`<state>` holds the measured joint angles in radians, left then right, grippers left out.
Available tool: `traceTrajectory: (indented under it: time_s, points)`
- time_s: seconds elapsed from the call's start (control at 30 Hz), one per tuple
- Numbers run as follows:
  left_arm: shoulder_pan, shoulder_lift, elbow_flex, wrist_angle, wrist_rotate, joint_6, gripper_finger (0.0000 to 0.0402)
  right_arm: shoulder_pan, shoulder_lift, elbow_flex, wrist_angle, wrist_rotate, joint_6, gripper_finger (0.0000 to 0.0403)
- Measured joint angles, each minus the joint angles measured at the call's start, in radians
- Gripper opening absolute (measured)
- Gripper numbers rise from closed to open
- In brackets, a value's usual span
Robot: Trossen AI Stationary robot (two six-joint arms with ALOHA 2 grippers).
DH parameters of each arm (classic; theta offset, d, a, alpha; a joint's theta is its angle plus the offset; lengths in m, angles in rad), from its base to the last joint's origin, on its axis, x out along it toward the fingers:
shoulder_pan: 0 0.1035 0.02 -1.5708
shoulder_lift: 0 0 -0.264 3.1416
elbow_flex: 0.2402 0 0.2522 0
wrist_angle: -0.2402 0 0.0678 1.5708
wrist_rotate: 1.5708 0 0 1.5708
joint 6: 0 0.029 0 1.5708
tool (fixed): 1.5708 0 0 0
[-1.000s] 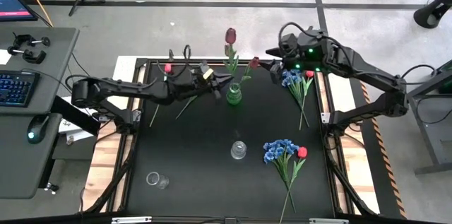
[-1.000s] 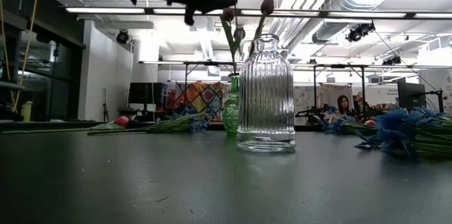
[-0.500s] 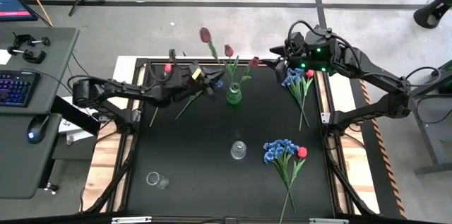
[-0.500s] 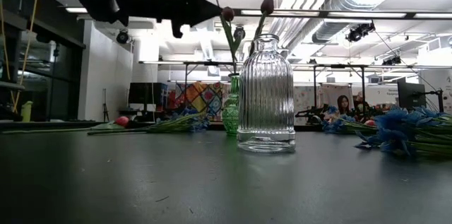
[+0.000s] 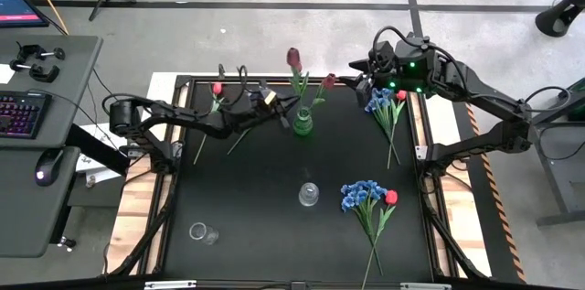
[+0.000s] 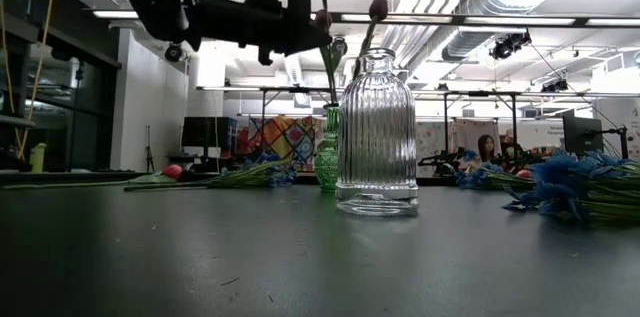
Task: Sort flowers into vase by color
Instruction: Put the dark red tulip into the green vase, then put the bottom blue flowers into the right transparent vase
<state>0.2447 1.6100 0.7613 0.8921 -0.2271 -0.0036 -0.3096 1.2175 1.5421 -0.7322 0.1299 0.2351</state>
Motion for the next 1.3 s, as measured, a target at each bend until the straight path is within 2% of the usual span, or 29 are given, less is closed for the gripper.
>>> traceTrajectory:
  time_s: [0.17, 0.3, 0.67, 0.83, 0.97, 1.3]
  points:
    - [-0.003, 0.0, 0.0, -0.084, 0.017, -0.071, 0.0006, 0.0, 0.0, 0.0, 0.0, 0.004, 0.0, 0.0261]
    - [-0.003, 0.0, 0.0, -0.173, 0.063, -0.132, 0.003, 0.0, 0.0, 0.0, 0.0, 0.017, 0.0, 0.0261]
    - [-0.003, -0.066, 0.0, -0.309, 0.144, -0.206, 0.0155, 0.0, 0.0, 0.0, 0.0, 0.017, 0.0, 0.0261]
    - [0.0, -0.144, 0.0, -0.432, 0.157, -0.226, 0.0203, 0.0, 0.0, 0.0, 0.0, 0.017, -0.001, 0.0261]
    - [0.015, -0.22, 0.0, -0.499, 0.168, -0.238, 0.0226, 0.0, 0.0, 0.0, 0.0, 0.017, -0.008, 0.0261]
    - [0.022, -0.482, 0.0, -0.855, 0.193, -0.178, 0.0234, 0.0, -0.001, 0.0, 0.0, 0.017, -0.034, 0.0261]
